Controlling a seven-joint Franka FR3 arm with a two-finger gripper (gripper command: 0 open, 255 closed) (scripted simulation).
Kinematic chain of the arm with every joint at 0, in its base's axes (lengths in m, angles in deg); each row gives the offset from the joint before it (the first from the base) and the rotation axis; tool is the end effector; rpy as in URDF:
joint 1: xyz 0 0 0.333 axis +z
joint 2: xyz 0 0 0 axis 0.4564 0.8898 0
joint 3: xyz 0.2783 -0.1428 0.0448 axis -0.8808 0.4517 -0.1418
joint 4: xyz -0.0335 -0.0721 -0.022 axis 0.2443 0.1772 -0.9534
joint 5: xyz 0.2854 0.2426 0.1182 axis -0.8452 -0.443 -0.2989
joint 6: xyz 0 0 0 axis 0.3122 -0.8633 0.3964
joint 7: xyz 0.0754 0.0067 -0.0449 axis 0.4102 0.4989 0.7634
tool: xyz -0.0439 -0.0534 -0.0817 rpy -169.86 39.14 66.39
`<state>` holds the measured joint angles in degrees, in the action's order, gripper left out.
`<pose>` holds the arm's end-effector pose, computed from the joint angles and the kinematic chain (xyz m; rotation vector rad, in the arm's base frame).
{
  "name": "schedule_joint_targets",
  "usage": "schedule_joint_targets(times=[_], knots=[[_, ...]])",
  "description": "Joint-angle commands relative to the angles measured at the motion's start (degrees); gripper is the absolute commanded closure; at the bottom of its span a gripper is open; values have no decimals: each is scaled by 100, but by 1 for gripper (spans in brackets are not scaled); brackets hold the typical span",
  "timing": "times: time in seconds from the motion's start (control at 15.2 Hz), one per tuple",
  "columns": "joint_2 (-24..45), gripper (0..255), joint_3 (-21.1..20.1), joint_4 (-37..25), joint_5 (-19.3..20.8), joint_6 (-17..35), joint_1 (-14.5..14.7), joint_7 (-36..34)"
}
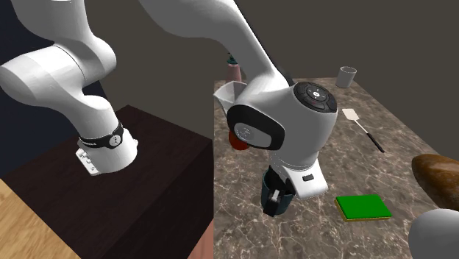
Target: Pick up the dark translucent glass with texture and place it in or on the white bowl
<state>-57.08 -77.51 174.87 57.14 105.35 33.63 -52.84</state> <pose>0.5669 0.0954 0.2041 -3.0636 -0.0497 0.0923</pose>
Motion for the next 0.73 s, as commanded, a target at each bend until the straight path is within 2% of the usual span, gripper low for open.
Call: schedule_joint_targets(times=[0.0,0.4,0.46,0.66], knots=[[56,0,-2,3,-2,61,3,2],[56,0,-2,2,-2,60,3,2],[56,255,-2,2,-2,60,3,2],[56,255,-2,2,-2,60,3,2]])
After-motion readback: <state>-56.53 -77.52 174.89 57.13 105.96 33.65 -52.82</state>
